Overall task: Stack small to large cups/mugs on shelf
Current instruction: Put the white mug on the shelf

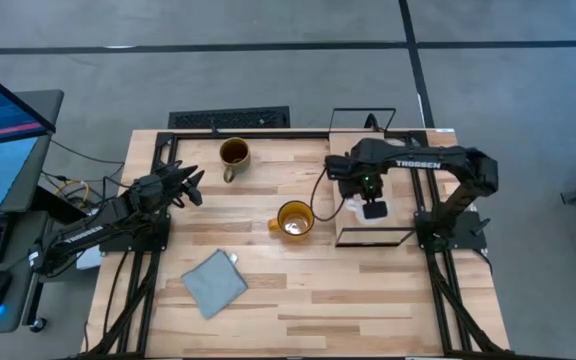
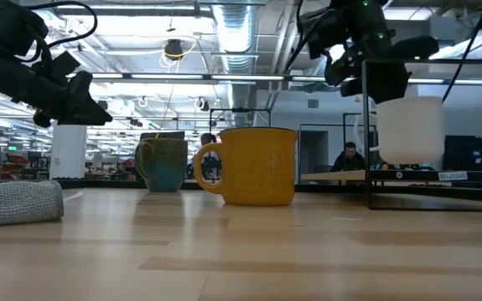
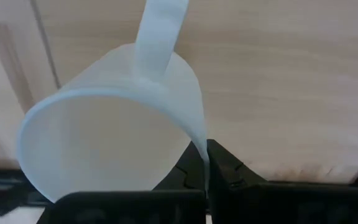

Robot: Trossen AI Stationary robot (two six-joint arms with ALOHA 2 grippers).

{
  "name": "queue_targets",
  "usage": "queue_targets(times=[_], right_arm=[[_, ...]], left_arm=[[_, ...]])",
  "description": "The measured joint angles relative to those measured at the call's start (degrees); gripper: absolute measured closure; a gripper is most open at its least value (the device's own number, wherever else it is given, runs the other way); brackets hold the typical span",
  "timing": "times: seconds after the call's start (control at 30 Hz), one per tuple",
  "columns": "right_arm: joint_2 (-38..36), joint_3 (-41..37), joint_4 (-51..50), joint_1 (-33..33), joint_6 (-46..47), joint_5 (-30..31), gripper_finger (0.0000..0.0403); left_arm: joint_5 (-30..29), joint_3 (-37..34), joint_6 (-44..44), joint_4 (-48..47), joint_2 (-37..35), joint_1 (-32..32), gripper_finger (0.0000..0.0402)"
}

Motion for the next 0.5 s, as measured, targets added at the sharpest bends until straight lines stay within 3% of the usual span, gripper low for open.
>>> queue_targets(times=[0.27, 0.5], right_arm=[[0.0, 0.0, 1.5, 5.4, -1.6, 3.3, 0.0394], [0.0, 0.0, 1.1, 6.2, -0.1, 3.0, 0.0394]], left_arm=[[-0.2, 0.0, 0.4, -0.8, 0.0, 0.0, 0.0271], [-0.3, 0.0, 0.5, -0.9, 0.0, 0.0, 0.0271]])
